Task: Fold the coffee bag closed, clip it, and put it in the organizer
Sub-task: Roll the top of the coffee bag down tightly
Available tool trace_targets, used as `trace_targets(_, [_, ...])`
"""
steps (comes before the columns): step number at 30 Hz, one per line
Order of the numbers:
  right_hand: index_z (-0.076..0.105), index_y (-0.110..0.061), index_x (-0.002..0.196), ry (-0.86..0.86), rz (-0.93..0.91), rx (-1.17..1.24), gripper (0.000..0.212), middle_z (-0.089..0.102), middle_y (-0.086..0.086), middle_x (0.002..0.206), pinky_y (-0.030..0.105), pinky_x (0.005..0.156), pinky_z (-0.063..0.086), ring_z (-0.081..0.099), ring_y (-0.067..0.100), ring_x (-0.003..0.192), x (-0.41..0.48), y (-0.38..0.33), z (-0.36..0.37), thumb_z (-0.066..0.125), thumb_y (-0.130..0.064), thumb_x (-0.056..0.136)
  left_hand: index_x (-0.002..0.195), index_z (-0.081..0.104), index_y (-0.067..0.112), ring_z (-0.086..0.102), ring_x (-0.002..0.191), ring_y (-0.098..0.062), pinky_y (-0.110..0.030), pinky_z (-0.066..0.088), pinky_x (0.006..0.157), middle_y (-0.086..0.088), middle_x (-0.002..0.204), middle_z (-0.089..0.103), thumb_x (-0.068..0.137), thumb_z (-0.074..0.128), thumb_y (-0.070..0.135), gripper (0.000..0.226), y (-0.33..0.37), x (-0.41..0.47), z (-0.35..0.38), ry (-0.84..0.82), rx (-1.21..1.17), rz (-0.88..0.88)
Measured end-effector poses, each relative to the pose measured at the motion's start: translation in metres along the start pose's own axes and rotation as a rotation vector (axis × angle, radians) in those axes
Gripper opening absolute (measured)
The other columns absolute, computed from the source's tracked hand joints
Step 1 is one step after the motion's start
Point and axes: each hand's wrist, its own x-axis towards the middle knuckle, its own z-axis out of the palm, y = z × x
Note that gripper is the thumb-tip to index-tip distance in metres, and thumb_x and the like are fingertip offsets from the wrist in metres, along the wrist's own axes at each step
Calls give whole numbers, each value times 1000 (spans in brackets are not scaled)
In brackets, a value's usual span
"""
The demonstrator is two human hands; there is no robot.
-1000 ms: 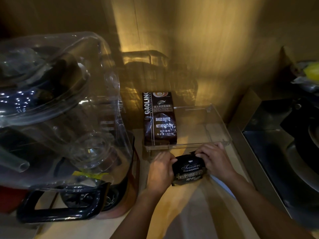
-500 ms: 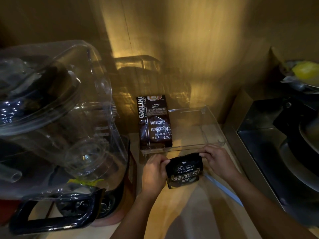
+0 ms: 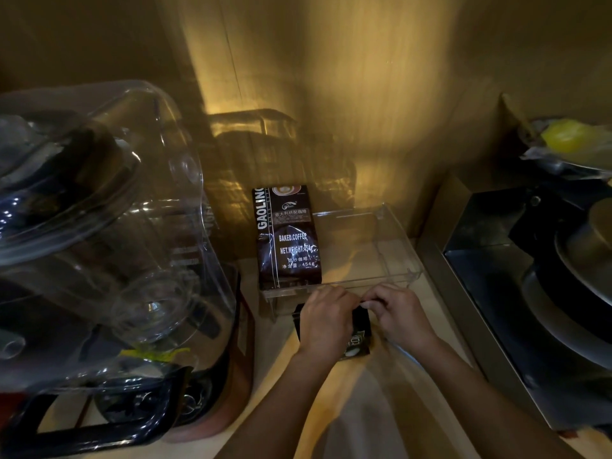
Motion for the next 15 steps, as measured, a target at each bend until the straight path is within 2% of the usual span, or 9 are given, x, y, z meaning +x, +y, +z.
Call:
trace_targets(2, [65, -5, 68, 13, 13, -3, 12, 67, 10, 71, 32, 65, 46, 60, 24, 70, -4, 2, -1, 66, 5, 72, 70, 64, 12, 60, 65, -25, -27, 32, 65, -4, 64, 63, 67, 70, 0, 15, 1, 2, 2, -1, 21, 16])
trace_targets(5, [63, -6, 68, 15, 22, -13, 12, 66, 10, 72, 36, 65, 46, 59, 25, 70, -7, 4, -1, 66, 4, 73, 68, 59, 13, 59, 63, -25, -30, 28, 66, -5, 64, 61, 69, 71, 2, 16, 4, 4, 4, -11, 77, 39])
trace_targets(11, [63, -2, 70, 19, 99, -22, 7, 66, 14, 72, 40, 65, 46, 59, 28, 69, -9, 16, -10, 66, -1, 76, 68, 58, 17, 57, 62, -21, -28, 28, 65, 0, 65, 61, 66, 76, 9, 19, -16, -6, -5, -5, 116, 10])
trace_targets(15, [63, -2, 70, 20, 121, 10, 7, 67, 15, 73, 39, 66, 46, 59, 29, 71, -6, 15, -7, 65, -1, 76, 68, 59, 14, 59, 63, -23, -30, 30, 64, -3, 66, 62, 70, 74, 9, 16, -28, -11, -12, -2, 114, -19])
